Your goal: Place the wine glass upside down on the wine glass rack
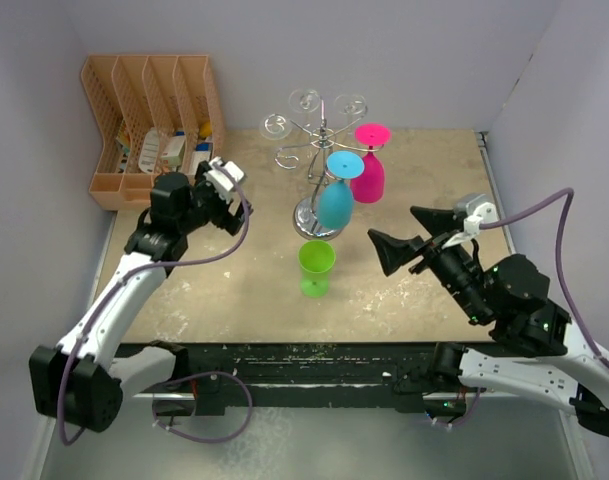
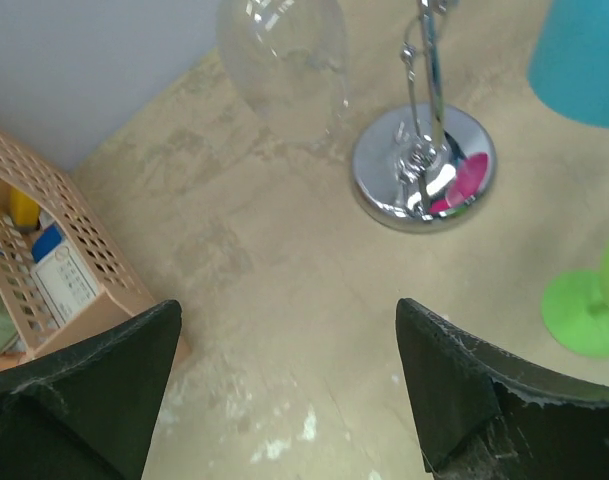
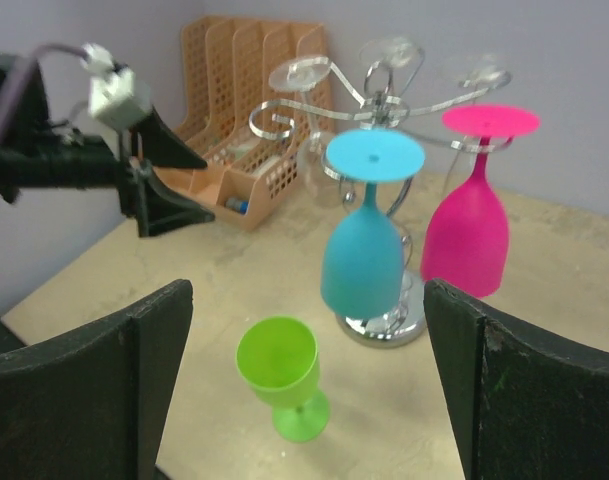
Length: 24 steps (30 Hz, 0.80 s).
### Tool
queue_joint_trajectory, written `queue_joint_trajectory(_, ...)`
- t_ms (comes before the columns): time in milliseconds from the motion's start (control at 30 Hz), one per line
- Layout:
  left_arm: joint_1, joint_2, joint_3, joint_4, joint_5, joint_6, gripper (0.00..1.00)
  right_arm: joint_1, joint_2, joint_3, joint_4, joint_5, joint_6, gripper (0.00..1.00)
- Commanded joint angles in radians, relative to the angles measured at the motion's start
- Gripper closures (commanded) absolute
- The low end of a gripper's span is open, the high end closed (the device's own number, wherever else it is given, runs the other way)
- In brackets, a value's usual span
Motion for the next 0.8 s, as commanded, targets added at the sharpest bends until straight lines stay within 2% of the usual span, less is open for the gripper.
queue_joint_trajectory(0,0.0,-0.161,0.049,-0.291,0.062,0.06,0.09,0.005,0.0,-0.111,-0.069,-0.074,0.145,0.04)
queue_joint_trajectory(200,-0.001,-0.206,0.135,-0.557,0.073,0.041,0.09,0.005,0.138,-0.205,-0.112,-0.093,0.339,0.26)
queue_joint_trajectory(267,-0.001,-0.206,0.184,-0.609,0.038,0.042,0.08,0.005,0.156,-0.246,-0.1,-0.071,0.43,0.4)
queue_joint_trajectory(367,0.0,-0.204,0.262,-0.666,-0.055,0.02,0.07,0.005,0.182,-0.289,-0.053,-0.061,0.502,0.51)
queue_joint_trajectory(467,-0.001,-0.212,0.29,-0.702,-0.131,-0.011,0.07,0.004,0.267,-0.252,-0.098,-0.022,0.567,0.54)
queue_joint_trajectory(600,-0.001,-0.229,0.299,-0.735,-0.148,-0.053,0.07,0.004,0.356,-0.216,-0.102,-0.008,0.597,0.54)
queue_joint_trajectory(767,0.011,-0.253,0.286,-0.741,-0.196,-0.052,0.04,0.005,0.376,-0.202,-0.088,0.024,0.637,0.52)
